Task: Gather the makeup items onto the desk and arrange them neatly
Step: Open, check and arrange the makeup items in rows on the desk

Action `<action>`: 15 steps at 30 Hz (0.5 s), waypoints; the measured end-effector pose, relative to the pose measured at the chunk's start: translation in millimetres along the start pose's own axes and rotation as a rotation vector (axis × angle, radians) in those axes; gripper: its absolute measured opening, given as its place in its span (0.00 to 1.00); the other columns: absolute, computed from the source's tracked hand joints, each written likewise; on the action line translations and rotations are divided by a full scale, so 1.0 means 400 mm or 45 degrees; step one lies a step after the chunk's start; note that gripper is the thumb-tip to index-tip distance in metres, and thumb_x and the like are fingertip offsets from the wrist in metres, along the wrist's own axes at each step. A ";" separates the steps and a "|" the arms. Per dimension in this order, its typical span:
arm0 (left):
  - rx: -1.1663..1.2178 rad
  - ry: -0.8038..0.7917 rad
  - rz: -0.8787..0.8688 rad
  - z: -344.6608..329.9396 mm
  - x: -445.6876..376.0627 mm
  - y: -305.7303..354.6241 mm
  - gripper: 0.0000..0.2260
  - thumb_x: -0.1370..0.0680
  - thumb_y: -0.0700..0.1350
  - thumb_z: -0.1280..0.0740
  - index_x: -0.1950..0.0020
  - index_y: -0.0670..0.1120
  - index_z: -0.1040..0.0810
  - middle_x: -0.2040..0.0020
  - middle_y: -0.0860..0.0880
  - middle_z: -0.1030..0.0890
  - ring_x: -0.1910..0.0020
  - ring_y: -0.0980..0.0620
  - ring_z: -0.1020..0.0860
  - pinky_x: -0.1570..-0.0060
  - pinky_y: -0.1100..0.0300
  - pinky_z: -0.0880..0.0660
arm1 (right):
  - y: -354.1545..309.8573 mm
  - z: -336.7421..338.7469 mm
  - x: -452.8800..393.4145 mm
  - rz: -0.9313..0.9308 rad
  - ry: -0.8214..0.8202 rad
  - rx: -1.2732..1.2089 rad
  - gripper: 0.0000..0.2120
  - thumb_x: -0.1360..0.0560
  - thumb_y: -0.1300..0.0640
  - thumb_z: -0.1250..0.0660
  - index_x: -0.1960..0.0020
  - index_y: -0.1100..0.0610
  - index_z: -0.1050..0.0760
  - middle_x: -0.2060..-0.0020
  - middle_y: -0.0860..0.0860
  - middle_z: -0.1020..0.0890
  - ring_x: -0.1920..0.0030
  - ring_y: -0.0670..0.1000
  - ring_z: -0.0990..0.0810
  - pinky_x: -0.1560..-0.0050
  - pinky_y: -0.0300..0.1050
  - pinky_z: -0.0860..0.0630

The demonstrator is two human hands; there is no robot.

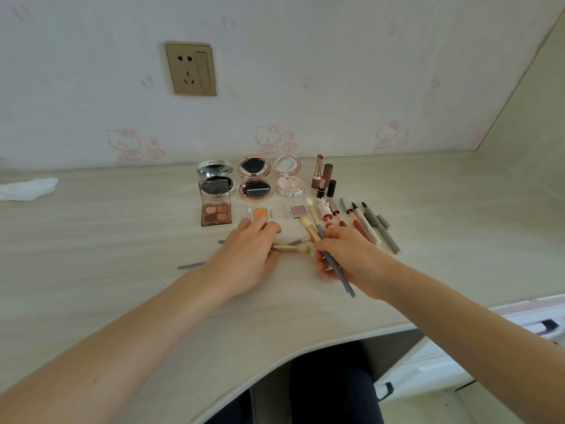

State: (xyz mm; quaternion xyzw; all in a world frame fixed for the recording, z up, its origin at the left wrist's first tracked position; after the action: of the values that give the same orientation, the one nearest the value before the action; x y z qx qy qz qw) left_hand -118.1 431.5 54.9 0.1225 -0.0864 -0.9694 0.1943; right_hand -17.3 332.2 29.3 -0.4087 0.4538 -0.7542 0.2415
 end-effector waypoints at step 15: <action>0.152 0.120 0.138 0.080 0.201 -0.165 0.13 0.24 0.48 0.32 0.40 0.52 0.25 0.44 0.59 0.26 0.43 0.58 0.29 0.45 0.66 0.34 | -0.012 -0.023 -0.005 0.023 -0.074 -0.051 0.07 0.20 0.64 0.41 0.42 0.59 0.29 0.62 0.56 0.19 0.59 0.54 0.16 0.50 0.50 0.18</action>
State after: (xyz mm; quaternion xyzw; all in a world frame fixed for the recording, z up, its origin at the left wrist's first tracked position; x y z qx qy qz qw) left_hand -222.3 463.5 54.8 0.1744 -0.1414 -0.9438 0.2426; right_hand -23.9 340.3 30.4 -0.4313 0.4652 -0.7304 0.2530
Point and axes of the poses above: each hand's wrist, its own x-axis away from the middle knuckle, its own z-axis out of the back of the hand, y = z × x, the point moved 10 cm from there along -x, towards the middle knuckle
